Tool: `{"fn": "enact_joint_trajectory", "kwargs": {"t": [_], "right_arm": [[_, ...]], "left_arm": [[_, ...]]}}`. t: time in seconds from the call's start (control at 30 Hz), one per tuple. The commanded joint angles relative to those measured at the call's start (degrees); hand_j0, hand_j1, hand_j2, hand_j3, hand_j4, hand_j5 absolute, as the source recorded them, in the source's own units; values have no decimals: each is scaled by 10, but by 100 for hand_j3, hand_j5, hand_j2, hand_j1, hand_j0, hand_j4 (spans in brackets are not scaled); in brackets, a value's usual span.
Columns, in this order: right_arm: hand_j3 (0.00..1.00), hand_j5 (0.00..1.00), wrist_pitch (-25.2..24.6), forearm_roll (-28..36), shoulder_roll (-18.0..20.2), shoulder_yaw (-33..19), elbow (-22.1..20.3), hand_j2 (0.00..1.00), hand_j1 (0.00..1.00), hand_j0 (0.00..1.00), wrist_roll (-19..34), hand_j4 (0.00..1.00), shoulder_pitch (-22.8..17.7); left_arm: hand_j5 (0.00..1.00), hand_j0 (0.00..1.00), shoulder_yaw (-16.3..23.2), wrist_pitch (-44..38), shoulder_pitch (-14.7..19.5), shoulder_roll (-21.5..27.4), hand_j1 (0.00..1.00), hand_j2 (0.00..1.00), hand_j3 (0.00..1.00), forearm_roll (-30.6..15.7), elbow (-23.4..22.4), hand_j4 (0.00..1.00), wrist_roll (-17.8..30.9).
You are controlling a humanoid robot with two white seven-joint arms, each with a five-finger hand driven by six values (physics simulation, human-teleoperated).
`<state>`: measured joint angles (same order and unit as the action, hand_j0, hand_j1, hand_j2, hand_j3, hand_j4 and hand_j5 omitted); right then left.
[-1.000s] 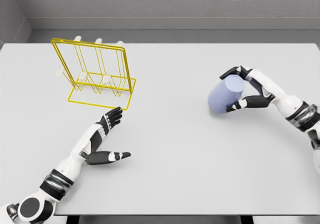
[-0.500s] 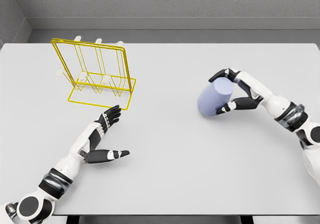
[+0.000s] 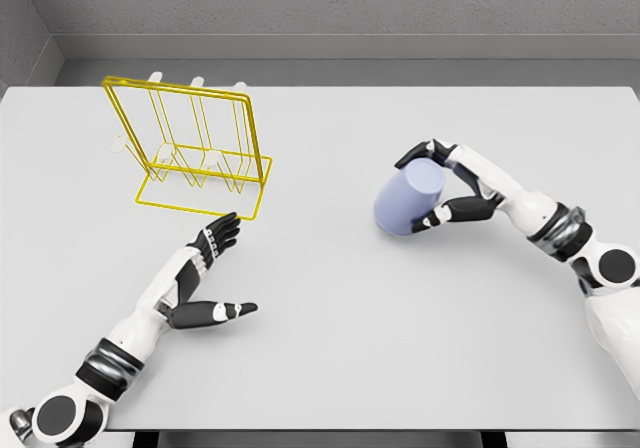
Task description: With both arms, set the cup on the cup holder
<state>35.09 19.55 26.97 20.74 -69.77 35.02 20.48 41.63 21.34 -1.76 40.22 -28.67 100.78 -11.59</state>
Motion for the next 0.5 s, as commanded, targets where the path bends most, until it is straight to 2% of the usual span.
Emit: {"fn": "enact_joint_trajectory", "kwargs": {"t": [0.0,0.47], "right_arm": [[45,45,-1,5,-2,3,-1,45,45,45,0,45,0],[43,43,-1,3,-32,23,-2,43,43,43,0,43,14]], "left_arm": [[100,100,-2,0,1,0,100,100,100,1,0,100,0],[100,100,-1,0,2,-28,100,100,100,4,-1,100,0]]}}
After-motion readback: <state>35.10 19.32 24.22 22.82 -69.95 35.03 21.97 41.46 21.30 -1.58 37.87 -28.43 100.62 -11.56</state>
